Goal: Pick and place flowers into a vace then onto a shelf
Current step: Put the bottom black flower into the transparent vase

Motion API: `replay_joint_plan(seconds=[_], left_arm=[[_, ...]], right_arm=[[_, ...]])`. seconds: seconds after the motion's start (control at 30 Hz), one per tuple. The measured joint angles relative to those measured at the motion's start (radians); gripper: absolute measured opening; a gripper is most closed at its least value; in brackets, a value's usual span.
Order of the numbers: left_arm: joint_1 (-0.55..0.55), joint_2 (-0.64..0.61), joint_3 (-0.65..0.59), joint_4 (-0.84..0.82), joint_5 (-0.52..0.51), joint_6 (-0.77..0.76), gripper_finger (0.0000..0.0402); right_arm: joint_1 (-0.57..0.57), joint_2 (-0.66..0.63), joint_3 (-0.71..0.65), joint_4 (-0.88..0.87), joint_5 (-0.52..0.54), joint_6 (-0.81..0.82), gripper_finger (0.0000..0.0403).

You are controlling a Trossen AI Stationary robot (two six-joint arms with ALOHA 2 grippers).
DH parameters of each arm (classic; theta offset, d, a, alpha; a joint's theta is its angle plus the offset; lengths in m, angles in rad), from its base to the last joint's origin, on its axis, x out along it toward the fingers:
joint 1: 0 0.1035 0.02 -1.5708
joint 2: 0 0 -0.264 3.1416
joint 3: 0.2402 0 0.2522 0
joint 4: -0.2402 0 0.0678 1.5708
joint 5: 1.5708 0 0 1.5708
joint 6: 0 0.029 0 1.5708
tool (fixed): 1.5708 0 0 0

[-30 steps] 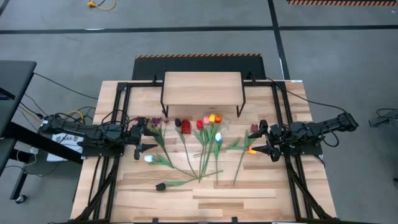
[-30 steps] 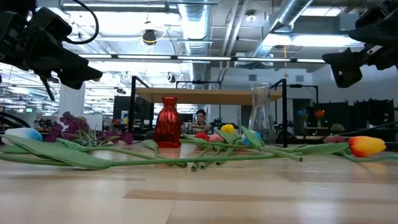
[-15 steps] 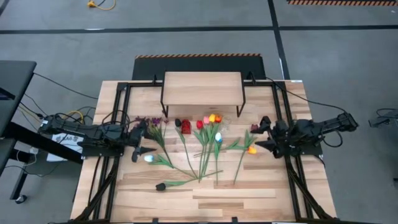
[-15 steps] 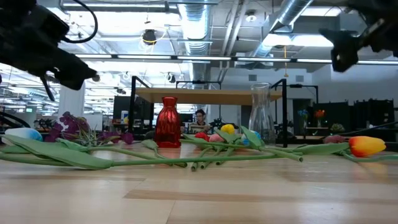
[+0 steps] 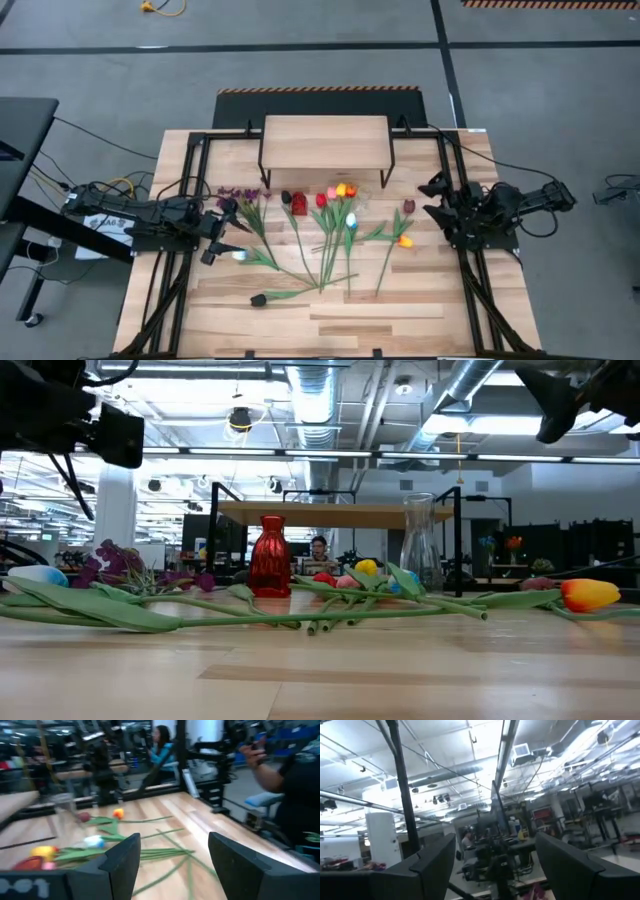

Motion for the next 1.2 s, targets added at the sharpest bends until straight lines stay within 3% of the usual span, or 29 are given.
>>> replay_joint_plan(seconds=[0.23, 0.43, 0.6, 0.83, 1.2], left_arm=[[0.000, 0.000, 0.000, 0.003, -0.069, -0.088, 0.0224], [0.000, 0.000, 0.001, 0.049, -0.124, 0.089, 0.0224], [0.000, 0.000, 0.002, 0.107, -0.124, 0.110, 0.0224], [0.000, 0.000, 0.002, 0.125, -0.123, 0.041, 0.0224], [0.000, 0.000, 0.002, 0.121, -0.123, 0.009, 0.0224]], right_arm=[[0.000, 0.000, 0.000, 0.005, 0.064, 0.012, 0.0268], [0.000, 0.007, 0.002, 0.000, 0.021, 0.009, 0.0268], [0.029, 0.107, 0.003, -0.013, -0.011, 0.034, 0.0268], [0.108, 0.511, 0.119, 0.036, 0.058, 0.055, 0.0268], [0.146, 1.155, 0.526, -0.039, 0.093, -0.045, 0.0268]])
